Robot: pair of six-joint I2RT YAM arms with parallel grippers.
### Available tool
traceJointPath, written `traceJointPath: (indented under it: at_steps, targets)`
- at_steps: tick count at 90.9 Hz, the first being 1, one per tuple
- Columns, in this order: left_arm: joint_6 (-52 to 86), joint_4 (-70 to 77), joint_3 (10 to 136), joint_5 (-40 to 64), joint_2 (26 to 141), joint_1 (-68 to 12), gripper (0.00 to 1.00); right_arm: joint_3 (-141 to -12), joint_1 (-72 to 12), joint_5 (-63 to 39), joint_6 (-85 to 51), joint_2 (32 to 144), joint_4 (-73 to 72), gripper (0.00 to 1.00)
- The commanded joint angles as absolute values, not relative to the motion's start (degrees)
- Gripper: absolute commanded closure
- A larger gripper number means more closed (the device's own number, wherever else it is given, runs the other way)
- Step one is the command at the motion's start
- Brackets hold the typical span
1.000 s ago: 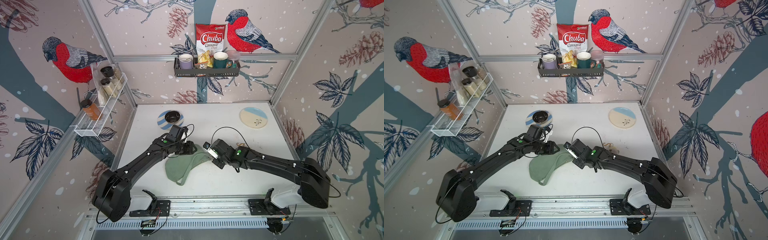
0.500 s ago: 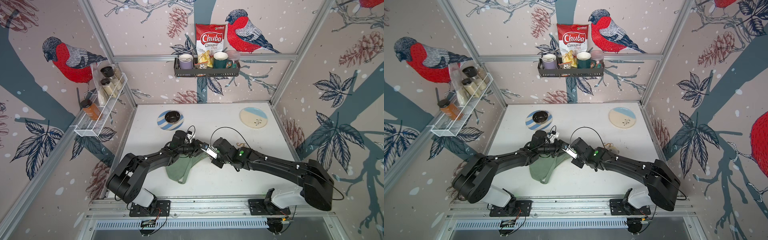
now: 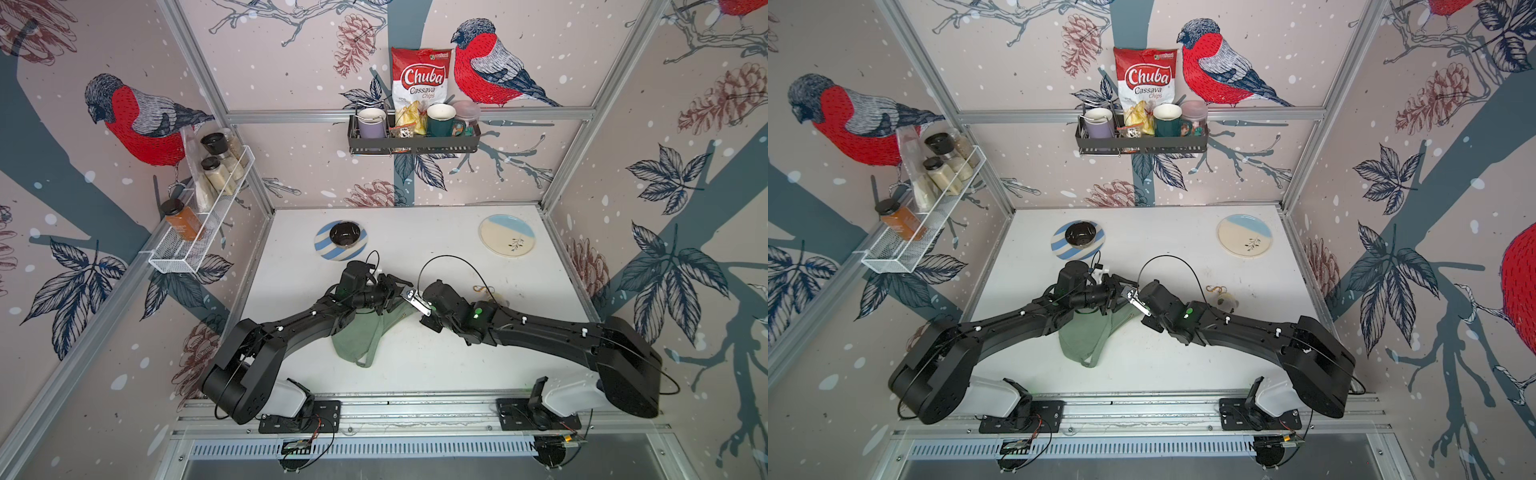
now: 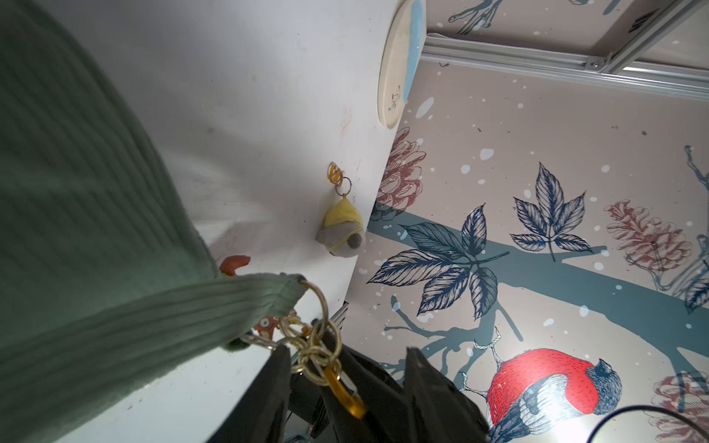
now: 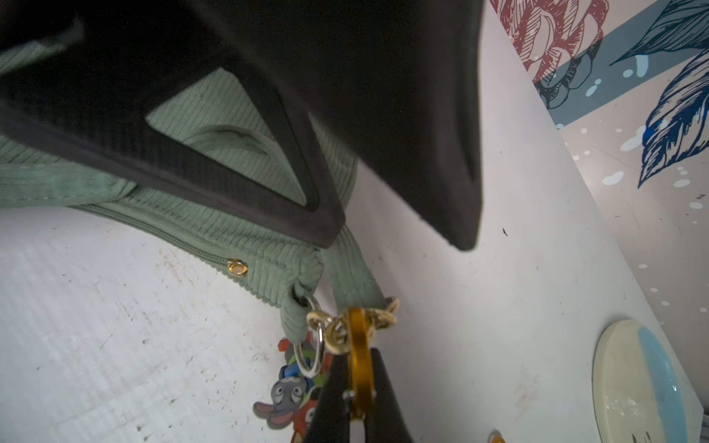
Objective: Remove the decoration from the bag
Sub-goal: Remove the decoration item from the bag.
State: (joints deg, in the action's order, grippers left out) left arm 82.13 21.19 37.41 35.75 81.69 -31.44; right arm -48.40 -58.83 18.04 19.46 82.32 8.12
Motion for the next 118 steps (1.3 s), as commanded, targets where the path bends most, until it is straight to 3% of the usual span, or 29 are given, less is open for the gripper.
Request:
traceJointPath:
  at_steps: [1, 30, 49, 82, 118]
  targets:
    - [78.48, 18.18, 38.37, 40.99, 82.03, -32.5, 0.52, -48.75, -59.17, 21.62, 19.04, 83.02, 3.56, 1.0]
    - [86.21, 31.9, 37.59, 41.15, 88.36, -34.8, 0.7, -48.83, -60.87, 25.14, 17.74, 84.03, 0.67, 1.0]
    - [93.91, 44.46, 32.88, 41.71, 88.83, -31.16, 0.58, -41.37, -60.62, 25.36, 16.64, 80.96, -9.61, 1.0]
    - [92.73, 38.39, 34.56, 43.07, 86.77, -31.46, 0.57, -37.61, -60.97, 25.62, 17.75, 81.46, -19.0, 1.0]
    - [96.21, 44.51, 34.27, 43.33, 89.89, -32.74, 0.87, -37.18, -61.96, 27.51, 19.18, 81.82, -21.31, 0.99]
